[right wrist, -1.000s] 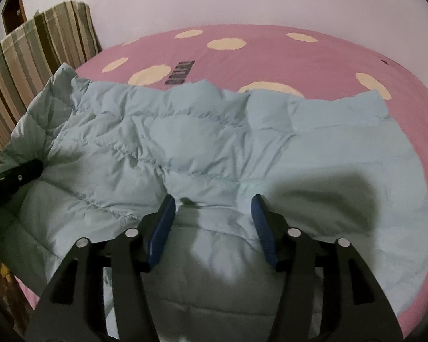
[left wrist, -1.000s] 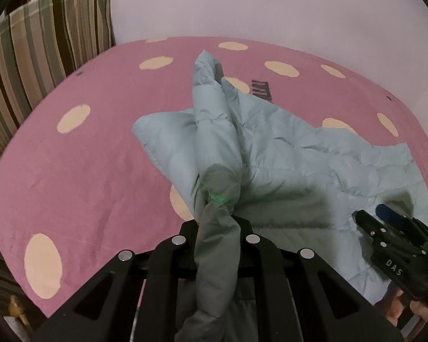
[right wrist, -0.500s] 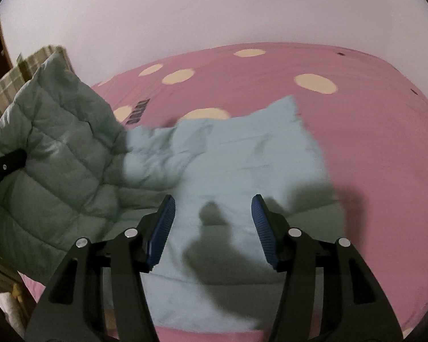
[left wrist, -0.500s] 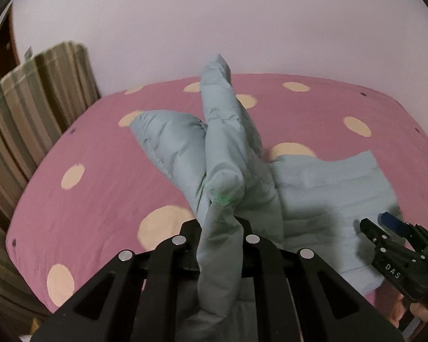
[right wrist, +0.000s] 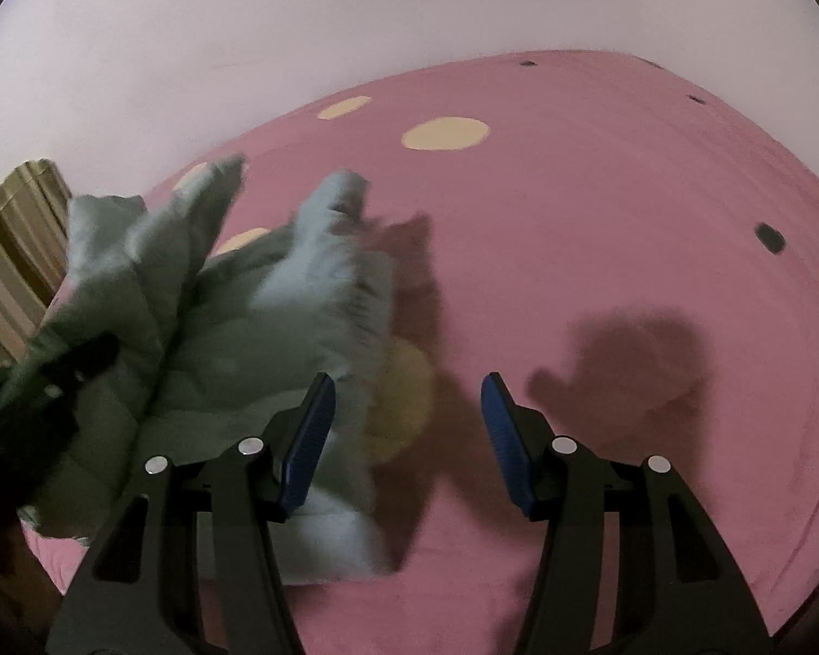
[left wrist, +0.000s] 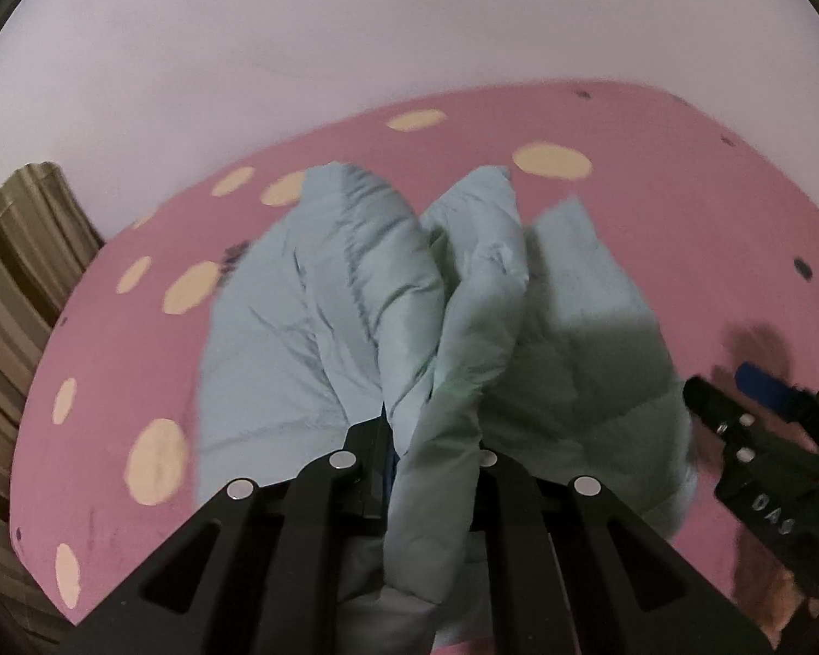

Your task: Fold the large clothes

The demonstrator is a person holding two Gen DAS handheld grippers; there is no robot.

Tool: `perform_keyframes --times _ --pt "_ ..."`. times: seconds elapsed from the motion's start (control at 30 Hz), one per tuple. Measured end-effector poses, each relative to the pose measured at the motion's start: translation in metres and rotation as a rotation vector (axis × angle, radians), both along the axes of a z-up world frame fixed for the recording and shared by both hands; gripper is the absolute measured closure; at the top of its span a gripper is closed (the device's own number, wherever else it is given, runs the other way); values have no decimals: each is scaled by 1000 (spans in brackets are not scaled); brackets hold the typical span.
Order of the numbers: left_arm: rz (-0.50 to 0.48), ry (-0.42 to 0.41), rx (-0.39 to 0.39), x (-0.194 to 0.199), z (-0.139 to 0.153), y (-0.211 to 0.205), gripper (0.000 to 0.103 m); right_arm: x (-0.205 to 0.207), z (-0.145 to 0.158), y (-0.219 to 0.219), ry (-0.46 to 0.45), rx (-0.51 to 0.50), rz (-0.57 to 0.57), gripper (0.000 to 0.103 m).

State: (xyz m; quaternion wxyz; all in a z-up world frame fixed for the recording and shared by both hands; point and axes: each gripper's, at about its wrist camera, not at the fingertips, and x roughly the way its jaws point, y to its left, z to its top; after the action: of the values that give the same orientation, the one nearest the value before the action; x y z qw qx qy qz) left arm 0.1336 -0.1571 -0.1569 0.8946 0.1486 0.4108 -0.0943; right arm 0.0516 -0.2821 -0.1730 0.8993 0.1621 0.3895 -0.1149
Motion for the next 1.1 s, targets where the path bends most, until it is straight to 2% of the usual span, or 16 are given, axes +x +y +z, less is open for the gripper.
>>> perform_keyframes --times 0.2,0.47,0.67,0.73,0.9,1.0,1.1 --pt "-27 -2 47 -9 -33 -25 94 -4 -8 -13 28 -6 -32 47" --pt "-27 -23 44 -12 -36 -32 91 -3 -12 -19 52 -25 -48 47" --pt "-47 -29 -18 -32 -14 -27 76 -3 -6 -19 53 -57 -55 47" --pt "-64 -42 -51 -42 1 -22 73 -4 -1 -17 48 -64 -59 47" --pt "-79 -97 -144 -63 45 2 57 -6 14 -9 27 -74 -54 46" --pt "-31 -164 -160 -65 65 30 50 -4 25 0 7 -68 -35 43" --pt "82 -188 -150 -48 64 71 49 1 37 16 -18 -74 -1 38"
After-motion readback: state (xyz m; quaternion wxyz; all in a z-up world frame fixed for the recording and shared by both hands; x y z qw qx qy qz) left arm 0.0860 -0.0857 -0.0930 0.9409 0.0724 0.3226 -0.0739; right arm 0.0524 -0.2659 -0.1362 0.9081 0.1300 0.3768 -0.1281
